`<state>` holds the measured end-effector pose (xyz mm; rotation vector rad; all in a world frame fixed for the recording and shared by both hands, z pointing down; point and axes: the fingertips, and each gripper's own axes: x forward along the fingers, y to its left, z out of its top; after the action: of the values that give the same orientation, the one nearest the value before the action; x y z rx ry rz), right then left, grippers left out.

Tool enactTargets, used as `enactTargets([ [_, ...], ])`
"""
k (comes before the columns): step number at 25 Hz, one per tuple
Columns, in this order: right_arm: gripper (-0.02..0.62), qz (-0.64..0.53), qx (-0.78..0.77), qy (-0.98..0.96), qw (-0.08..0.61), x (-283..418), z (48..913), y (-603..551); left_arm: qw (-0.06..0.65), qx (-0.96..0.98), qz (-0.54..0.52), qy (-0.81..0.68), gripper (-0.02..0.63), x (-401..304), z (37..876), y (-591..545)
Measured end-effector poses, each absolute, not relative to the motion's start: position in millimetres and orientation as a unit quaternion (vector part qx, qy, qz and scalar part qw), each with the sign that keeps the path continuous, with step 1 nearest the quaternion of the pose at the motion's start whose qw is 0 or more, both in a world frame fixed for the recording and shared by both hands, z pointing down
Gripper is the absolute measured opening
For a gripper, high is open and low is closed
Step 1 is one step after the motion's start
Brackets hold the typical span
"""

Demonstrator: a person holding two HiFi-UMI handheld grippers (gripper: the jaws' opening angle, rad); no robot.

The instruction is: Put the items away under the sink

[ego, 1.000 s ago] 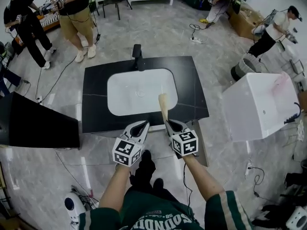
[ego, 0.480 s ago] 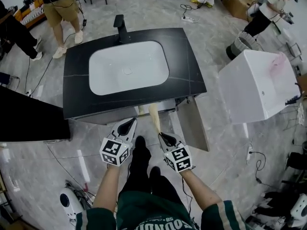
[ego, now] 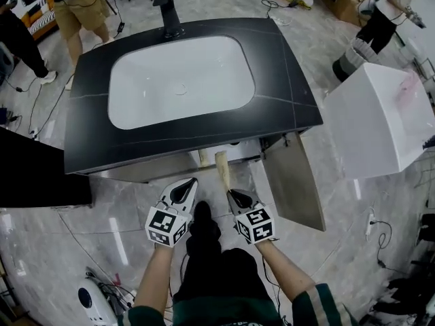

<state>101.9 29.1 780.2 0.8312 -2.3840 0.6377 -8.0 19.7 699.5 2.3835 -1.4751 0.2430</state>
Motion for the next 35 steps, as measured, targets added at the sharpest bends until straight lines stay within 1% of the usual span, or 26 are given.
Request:
enactTargets([
  [6,0.048,0.219,0.320,-0.888,0.246,79.8,883.9,-40.9,0.131,0.845,0.079,-0.512,0.009,-15.7,789.9,-12.0],
  [9,0.048,0.202,0.315,-0.893,0.251,68.5,941.5,-69.0,0.114,0.850,0.083,-0.508,0.009,-13.0,829.6,-15.4],
  [14,0.048,0.191,0.322,-0.891,0.258,50.6,1012.3,-112.2,0.112,0.853,0.086,-0.502,0.009,-11.3,895.8,-20.5],
  [18,0.048,0.199,0.325,-0.887,0.262,35.9,1053.0,-131.7,0.120,0.850,0.083,-0.507,0.009,-21.3,937.9,-22.6],
  [26,0.048,0.291,0.337,-0.861,0.245,26.7,1116.2,-157.7,0.116,0.843,0.077,-0.520,0.009,-35.8,969.2,-18.0],
  [33,0.051,0.310,0.367,-0.841,0.251,34.1,1143.2,-164.9,0.097,0.832,0.083,-0.540,0.009,-50.9,972.9,-9.2],
  [35,0.087,0.297,0.376,-0.834,0.273,40.2,1149.7,-166.4,0.098,0.831,0.085,-0.541,0.009,-48.4,975.7,-7.4],
])
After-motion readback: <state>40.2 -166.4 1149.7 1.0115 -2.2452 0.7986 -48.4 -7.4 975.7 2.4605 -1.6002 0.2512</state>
